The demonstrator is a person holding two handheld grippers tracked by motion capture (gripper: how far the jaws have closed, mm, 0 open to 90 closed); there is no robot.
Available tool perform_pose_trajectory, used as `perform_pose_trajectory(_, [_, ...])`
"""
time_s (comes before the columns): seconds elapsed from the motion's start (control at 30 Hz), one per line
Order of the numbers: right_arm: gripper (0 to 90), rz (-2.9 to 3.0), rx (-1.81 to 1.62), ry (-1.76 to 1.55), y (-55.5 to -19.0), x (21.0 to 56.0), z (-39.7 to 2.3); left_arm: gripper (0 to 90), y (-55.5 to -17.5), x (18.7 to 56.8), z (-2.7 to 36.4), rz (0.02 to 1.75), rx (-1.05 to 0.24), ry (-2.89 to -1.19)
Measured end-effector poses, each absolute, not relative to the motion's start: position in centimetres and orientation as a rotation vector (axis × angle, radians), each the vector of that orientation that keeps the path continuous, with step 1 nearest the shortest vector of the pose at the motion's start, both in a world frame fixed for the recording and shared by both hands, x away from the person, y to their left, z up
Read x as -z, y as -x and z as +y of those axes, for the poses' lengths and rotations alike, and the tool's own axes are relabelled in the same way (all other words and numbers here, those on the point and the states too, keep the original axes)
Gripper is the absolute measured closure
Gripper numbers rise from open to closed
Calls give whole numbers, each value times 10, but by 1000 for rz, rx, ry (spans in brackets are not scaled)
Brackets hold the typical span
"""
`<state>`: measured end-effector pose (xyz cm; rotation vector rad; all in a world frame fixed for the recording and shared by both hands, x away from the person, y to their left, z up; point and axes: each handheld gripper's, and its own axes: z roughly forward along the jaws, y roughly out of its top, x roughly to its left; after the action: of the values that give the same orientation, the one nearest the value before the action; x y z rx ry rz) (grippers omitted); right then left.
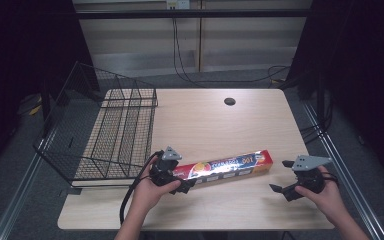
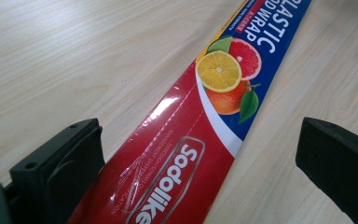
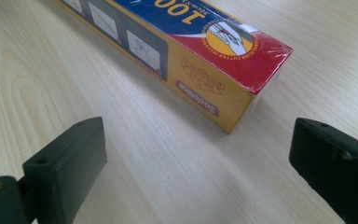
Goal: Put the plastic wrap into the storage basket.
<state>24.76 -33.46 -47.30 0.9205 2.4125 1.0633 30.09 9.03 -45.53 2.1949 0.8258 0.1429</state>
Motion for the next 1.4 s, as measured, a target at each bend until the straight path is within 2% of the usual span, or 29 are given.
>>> perform_pose_trajectory(0.4, [37,2421,-1070,-905,-249,475,-334,3,-304,451,85,844,-132,-2219])
perform_pose_trajectory(0.87, [37,2414,-1087,-904,-248,474,-335,5,-316,436,61,840,-145,-2253])
perform_pose_trajectory(1.23, [36,2405,-1096,-912,-249,474,-337,54,-330,426,31,753,-103,-2326])
perform_pose_trajectory(1.4, [37,2405,-1105,-914,-249,474,-338,126,-337,427,23,755,-87,-2342])
